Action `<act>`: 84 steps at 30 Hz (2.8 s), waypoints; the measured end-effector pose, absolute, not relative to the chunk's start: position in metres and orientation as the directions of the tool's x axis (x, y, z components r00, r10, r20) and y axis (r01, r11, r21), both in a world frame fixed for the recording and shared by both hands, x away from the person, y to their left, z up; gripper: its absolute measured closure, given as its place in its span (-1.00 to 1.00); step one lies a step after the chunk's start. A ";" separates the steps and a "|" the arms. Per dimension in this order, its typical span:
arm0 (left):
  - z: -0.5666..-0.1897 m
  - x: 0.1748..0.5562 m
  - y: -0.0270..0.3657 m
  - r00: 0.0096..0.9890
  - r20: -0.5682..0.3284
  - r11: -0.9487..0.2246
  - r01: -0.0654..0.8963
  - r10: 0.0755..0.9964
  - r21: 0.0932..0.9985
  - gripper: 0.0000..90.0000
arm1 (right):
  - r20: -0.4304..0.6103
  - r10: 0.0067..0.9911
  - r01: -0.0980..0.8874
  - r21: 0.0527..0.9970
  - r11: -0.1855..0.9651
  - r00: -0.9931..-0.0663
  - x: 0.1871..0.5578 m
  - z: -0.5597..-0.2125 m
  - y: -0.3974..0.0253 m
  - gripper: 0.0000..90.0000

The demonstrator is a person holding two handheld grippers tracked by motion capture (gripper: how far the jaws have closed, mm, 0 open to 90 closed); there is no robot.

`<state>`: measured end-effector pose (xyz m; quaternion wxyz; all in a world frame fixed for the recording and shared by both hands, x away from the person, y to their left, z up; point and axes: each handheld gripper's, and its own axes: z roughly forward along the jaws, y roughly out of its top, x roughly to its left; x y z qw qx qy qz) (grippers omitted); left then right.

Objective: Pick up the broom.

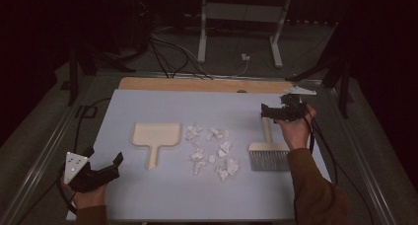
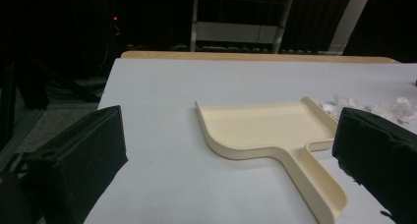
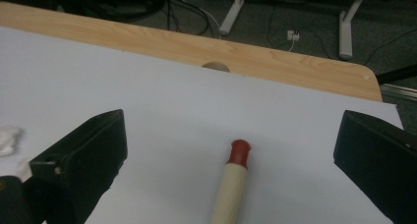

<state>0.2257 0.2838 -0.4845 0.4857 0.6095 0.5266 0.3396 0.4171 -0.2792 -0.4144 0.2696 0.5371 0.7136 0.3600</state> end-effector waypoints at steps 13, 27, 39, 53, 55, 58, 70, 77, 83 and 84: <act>-0.486 0.226 0.284 0.216 -0.100 0.027 0.319 0.971 0.947 -0.99 | 0.056 0.967 0.683 0.718 0.135 -0.250 0.461 -0.457 -0.276 -1.00; -0.486 0.226 0.286 0.214 -0.114 0.042 0.317 0.970 0.948 -0.99 | 0.060 0.987 0.775 0.627 0.078 -0.147 0.483 -0.495 -0.275 -0.76; -0.486 0.223 0.290 0.203 -0.128 0.060 0.310 0.971 0.949 -0.99 | -0.012 0.996 0.822 0.563 0.083 -0.092 0.492 -0.511 -0.262 0.13; -0.487 0.223 0.288 0.203 -0.118 0.048 0.319 0.972 0.947 -0.99 | 0.040 0.995 0.803 0.593 0.055 -0.097 0.483 -0.501 -0.261 0.57; -0.487 0.223 0.288 0.203 -0.115 0.046 0.318 0.972 0.947 -0.99 | 0.058 0.993 0.790 0.611 0.049 -0.106 0.479 -0.495 -0.263 0.57; -0.487 0.223 0.287 0.202 -0.114 0.044 0.321 0.973 0.946 -0.99 | 0.083 0.988 0.767 0.640 0.046 -0.128 0.472 -0.486 -0.264 0.57; -0.482 0.225 0.270 0.243 -0.104 0.022 0.318 0.964 0.948 -0.98 | 0.165 0.961 0.643 0.766 0.018 -0.224 0.430 -0.438 -0.279 0.57; -0.472 0.230 0.228 0.335 -0.097 -0.023 0.336 0.937 0.941 -0.98 | 0.185 0.942 0.579 0.816 0.012 -0.279 0.406 -0.415 -0.286 0.58; -0.464 0.236 0.194 0.410 -0.096 -0.048 0.327 0.907 0.944 -0.98 | 0.180 0.926 0.526 0.850 0.024 -0.332 0.385 -0.400 -0.285 0.58; -0.463 0.238 0.187 0.421 -0.096 -0.052 0.328 0.902 0.943 -0.98 | 0.180 0.926 0.526 0.850 0.024 -0.332 0.385 -0.400 -0.285 0.58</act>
